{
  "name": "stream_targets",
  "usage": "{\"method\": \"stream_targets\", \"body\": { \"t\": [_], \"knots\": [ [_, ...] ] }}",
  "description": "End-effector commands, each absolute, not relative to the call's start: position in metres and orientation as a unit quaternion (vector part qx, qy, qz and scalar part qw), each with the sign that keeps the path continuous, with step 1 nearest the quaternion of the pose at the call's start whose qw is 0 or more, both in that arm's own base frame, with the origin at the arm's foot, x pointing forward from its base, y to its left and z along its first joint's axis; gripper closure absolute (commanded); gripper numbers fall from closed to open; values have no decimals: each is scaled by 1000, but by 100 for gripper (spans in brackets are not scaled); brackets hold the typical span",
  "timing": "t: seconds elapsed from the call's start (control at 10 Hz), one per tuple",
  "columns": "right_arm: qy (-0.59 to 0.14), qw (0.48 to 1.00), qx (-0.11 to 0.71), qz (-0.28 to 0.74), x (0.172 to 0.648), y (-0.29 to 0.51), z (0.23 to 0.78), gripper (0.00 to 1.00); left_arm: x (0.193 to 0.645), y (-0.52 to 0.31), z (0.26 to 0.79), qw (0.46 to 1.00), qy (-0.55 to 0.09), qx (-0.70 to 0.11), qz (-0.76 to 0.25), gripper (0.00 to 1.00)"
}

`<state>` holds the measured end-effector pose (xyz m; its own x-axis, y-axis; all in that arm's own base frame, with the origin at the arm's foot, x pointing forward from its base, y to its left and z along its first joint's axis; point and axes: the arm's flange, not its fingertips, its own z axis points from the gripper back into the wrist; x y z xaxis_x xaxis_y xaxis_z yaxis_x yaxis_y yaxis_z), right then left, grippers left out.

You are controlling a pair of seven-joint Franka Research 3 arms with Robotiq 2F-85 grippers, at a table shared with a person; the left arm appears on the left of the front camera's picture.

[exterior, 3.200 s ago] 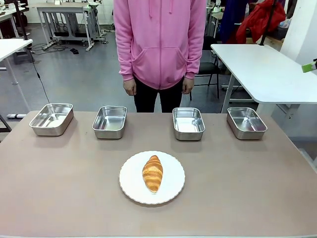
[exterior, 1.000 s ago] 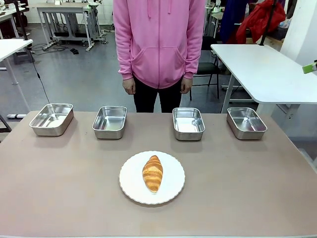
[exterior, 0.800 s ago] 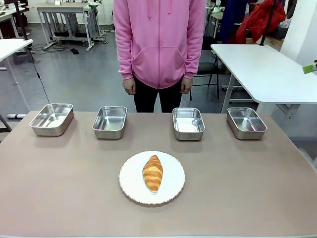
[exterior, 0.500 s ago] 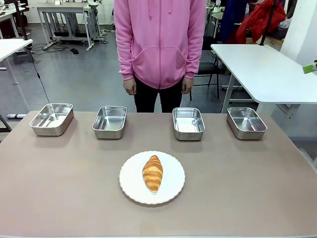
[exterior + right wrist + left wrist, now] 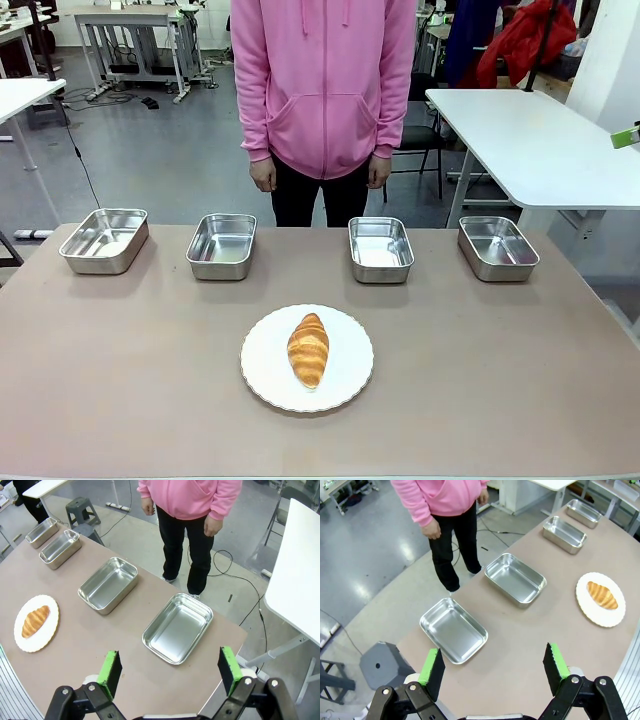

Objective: Place the bread in the container.
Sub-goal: Place the Butter Roll into the Airtight Container indicated by the human.

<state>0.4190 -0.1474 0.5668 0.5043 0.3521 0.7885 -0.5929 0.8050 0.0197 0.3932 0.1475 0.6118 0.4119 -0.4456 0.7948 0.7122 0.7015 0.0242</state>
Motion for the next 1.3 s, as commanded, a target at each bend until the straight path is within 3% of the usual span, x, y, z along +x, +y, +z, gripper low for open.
{"method": "stream_targets", "body": {
  "t": [0.0,1.2],
  "knots": [
    [-425,847,151,282,422,-149,566,0,392,146,613,821,-416,-163,-354,0],
    [-425,847,151,282,422,-149,566,0,392,146,613,821,-416,-163,-354,0]
  ]
}}
